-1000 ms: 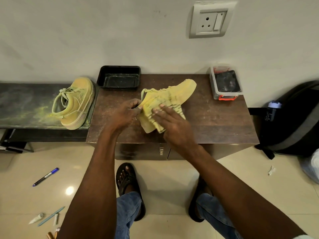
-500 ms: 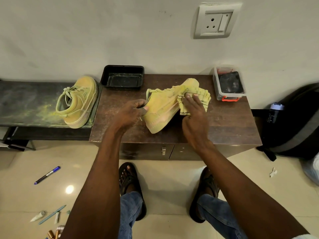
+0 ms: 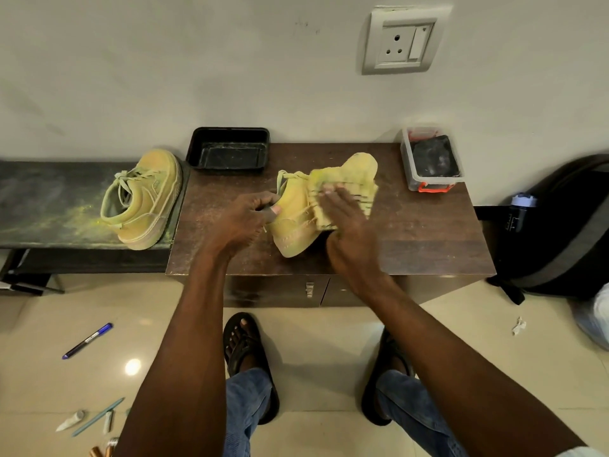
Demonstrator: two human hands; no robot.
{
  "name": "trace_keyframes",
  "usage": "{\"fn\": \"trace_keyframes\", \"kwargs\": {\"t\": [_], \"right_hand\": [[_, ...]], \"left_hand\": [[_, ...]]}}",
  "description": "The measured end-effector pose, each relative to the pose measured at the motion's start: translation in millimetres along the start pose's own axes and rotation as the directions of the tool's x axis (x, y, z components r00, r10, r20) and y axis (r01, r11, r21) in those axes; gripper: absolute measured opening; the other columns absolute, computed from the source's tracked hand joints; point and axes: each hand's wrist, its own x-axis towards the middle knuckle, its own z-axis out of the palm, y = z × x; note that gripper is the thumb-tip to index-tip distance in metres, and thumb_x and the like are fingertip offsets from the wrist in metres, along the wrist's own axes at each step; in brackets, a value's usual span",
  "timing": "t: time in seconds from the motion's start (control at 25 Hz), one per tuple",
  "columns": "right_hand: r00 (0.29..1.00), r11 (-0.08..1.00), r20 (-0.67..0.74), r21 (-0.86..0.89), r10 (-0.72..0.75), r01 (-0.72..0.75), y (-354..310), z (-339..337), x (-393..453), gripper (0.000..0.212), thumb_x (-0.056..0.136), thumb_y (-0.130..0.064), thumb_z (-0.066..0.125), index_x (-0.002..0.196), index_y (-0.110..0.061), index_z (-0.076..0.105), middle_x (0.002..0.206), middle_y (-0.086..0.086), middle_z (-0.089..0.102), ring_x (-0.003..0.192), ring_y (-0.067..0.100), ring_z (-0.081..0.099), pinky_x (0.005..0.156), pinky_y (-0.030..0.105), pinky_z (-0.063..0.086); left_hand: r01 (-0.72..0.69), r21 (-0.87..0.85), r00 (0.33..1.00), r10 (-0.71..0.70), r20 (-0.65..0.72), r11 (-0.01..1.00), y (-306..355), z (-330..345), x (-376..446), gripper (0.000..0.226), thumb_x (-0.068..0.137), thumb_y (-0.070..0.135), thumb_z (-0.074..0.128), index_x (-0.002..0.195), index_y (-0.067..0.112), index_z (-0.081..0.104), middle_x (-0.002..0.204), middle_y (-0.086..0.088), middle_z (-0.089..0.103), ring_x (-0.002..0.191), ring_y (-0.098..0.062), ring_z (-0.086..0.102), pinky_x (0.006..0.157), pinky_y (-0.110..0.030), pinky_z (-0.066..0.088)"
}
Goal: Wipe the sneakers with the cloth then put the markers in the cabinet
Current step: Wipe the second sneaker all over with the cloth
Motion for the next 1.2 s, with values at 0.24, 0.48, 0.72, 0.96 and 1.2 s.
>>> {"fn": "trace_keyframes", "kwargs": {"t": [0.24,0.48,0.72,0.96,1.2], "right_hand": [[0.992,0.995,-0.068,0.003,0.102,-0.102,28,-8,9,0.072,0.064,0.011,0.041,0.132,-0.009,0.054,0.142,0.005,0.05,0.139,0.025,0.034,0.106,0.041,0.043],[0.97,0.969,0.081,-0.075,-0.228,0.234,-4,8,-9,0.061,0.071,0.001,0.035,0.127,-0.007,0.059,0.136,0.007,0.055,0.134,0.026,0.042,0.105,0.038,0.043],[0.999,0.995,-0.045,-0.093,0.021,-0.025,35,0,-6,0.067,0.068,0.008,0.039,0.132,-0.006,0.055,0.14,0.008,0.051,0.138,0.026,0.036,0.107,0.043,0.041],[0.993,0.996,0.093,-0.044,-0.078,0.082,14,7,-13,0.069,0.069,0.006,0.039,0.134,-0.009,0.053,0.142,0.005,0.05,0.138,0.023,0.037,0.106,0.032,0.038],[0.907,0.904,-0.073,0.153,0.414,-0.4,37,-12,4,0.065,0.071,0.012,0.048,0.132,-0.005,0.054,0.14,0.01,0.051,0.134,0.025,0.042,0.113,0.038,0.034]], "left_hand": [[0.024,0.145,0.989,-0.002,-0.15,0.989,-8,-3,7,0.03,0.098,0.011,0.05,0.125,0.009,0.062,0.156,0.006,0.025,0.137,-0.005,0.024,0.11,-0.036,0.032],[-0.043,0.534,0.903,0.262,-0.341,0.844,-5,11,13,0.038,0.093,0.004,0.05,0.13,0.009,0.057,0.143,-0.003,0.045,0.136,-0.015,0.034,0.108,-0.024,0.029],[0.024,0.468,0.88,0.203,-0.429,0.883,2,30,13,0.041,0.089,0.02,0.064,0.129,0.012,0.059,0.124,-0.006,0.061,0.113,-0.02,0.055,0.094,-0.025,0.037],[0.002,0.517,0.925,0.195,-0.326,0.856,2,21,10,0.018,0.081,0.004,0.067,0.097,0.011,0.073,0.087,-0.002,0.068,0.094,-0.022,0.063,0.12,-0.03,0.014],[0.12,0.52,0.901,0.128,-0.414,0.846,11,18,3,0.031,0.087,0.003,0.061,0.117,0.008,0.067,0.126,-0.013,0.062,0.133,-0.025,0.041,0.118,-0.04,0.023]]}}
